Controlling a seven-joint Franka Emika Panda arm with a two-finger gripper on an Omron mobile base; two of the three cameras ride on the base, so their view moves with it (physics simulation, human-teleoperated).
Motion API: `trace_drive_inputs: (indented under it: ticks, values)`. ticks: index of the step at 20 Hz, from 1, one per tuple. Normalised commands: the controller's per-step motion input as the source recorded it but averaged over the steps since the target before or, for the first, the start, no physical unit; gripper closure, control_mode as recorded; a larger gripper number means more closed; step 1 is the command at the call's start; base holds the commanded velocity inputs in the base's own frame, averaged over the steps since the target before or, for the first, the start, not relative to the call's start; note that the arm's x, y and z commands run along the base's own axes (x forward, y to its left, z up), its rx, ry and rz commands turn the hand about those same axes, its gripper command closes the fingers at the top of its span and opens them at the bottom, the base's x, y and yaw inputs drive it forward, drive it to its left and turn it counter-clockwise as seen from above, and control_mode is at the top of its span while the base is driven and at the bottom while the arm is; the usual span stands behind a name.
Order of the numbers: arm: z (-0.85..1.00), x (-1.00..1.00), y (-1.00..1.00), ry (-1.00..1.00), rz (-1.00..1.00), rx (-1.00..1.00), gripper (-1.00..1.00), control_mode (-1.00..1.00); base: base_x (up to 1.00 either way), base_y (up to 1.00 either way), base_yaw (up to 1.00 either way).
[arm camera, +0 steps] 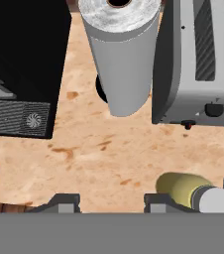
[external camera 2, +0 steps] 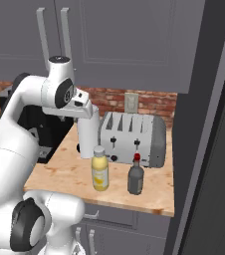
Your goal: Place the drinks on the dining counter in a tight cluster.
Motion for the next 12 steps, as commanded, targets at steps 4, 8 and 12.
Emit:
trace_drive_inputs:
  ticks: [4, 8, 12]
  values:
    - [0.0, 0.0, 0.02, 0.0, 0.0, 0.0, -1.0, -1.0, 0.0, 0.0, 0.0]
    - [0.0, -0.34, 0.03, 0.0, 0.06, 0.0, -1.0, -1.0, 0.0, 0.0, 0.0]
    - [-0.18, -0.61, 0.0, 0.0, 0.02, 0.0, -1.0, -1.0, 0.0, 0.0, 0.0]
